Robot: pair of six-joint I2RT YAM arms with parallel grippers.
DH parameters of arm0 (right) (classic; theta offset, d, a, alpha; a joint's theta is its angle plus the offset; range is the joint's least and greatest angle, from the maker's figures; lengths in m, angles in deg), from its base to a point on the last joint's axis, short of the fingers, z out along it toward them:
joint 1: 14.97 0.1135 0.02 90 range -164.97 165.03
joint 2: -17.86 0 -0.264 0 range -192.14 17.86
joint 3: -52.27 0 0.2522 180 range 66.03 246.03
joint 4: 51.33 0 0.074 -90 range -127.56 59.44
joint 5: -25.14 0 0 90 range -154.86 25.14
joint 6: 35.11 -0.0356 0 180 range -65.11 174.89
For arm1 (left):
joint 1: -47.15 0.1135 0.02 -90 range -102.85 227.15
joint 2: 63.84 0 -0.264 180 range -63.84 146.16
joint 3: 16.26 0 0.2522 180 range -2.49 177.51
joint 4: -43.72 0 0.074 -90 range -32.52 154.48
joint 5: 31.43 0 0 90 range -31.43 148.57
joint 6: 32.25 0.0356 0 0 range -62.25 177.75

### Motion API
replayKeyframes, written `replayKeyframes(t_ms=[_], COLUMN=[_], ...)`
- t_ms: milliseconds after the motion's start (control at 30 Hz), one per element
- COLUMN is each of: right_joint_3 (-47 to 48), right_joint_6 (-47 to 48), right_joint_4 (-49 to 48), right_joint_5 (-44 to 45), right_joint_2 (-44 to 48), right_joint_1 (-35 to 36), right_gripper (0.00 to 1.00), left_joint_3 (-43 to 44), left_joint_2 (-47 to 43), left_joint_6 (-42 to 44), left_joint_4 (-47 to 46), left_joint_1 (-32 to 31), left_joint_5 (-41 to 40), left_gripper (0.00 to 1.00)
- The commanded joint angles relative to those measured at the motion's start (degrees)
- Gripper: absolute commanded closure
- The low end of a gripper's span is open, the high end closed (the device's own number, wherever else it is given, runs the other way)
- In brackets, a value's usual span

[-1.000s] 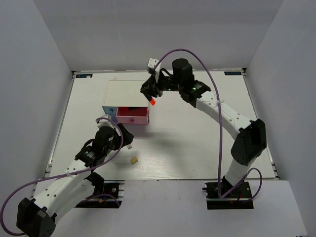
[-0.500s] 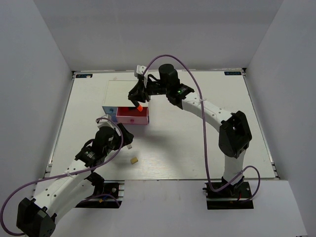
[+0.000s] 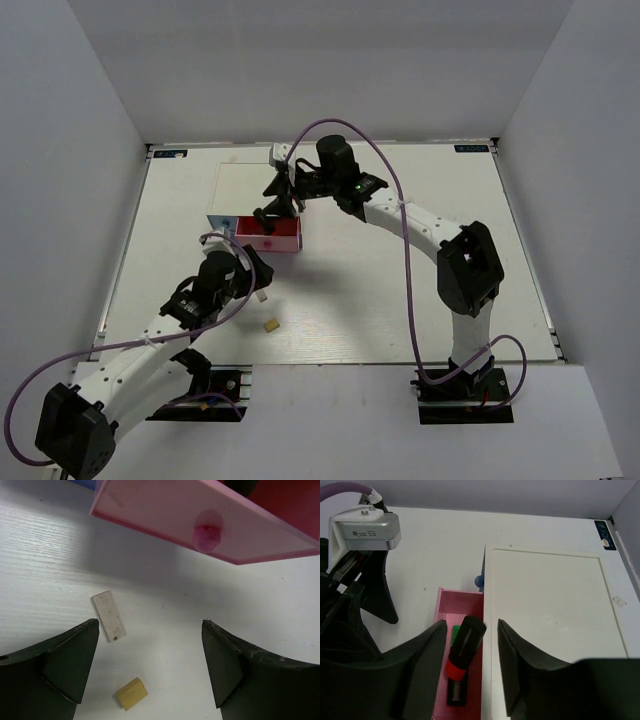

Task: Sort the stationery into containers
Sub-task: Place the pen in the drawer, then close the drawer in the storage box.

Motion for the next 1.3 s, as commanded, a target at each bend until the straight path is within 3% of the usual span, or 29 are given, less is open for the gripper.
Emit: replayKeyframes(t_ms=[0, 267, 400, 767, 1267], right_joint_3=[0.2, -2.3, -7.5, -22.0, -32.1], right_joint_6=[2.0, 0.0, -2.7, -1.6, -0.3], right_joint_4=[0.1, -0.2, -1.2, 1.9, 3.6], right_joint_5=[-0.6, 1.0, 1.8, 5.1, 6.7], right_joint_2=[0.3, 6.3, 11.5, 21.7, 28.0], right_joint_1=[-0.4, -1.8, -4.0, -11.5, -17.1], right_gripper=[0.46, 0.48, 0.56, 0.56, 0.55], left_joint_3=[1.9, 3.5, 3.5, 7.7, 14.4], left_joint_2=[1.8, 7.5, 10.1, 19.0, 29.6], left_joint_6=[2.8, 6.6, 8.8, 13.0, 8.3], left_joint_4=[-4.6, -12.2, -16.4, -24.4, -28.4], left_joint_1=[-0.2, -0.2, -0.2, -0.2, 0.4], left_joint_5=[-1.4, -1.9, -2.5, -5.6, -13.9], left_gripper=[0.07, 0.11, 0.12, 0.16, 0.2])
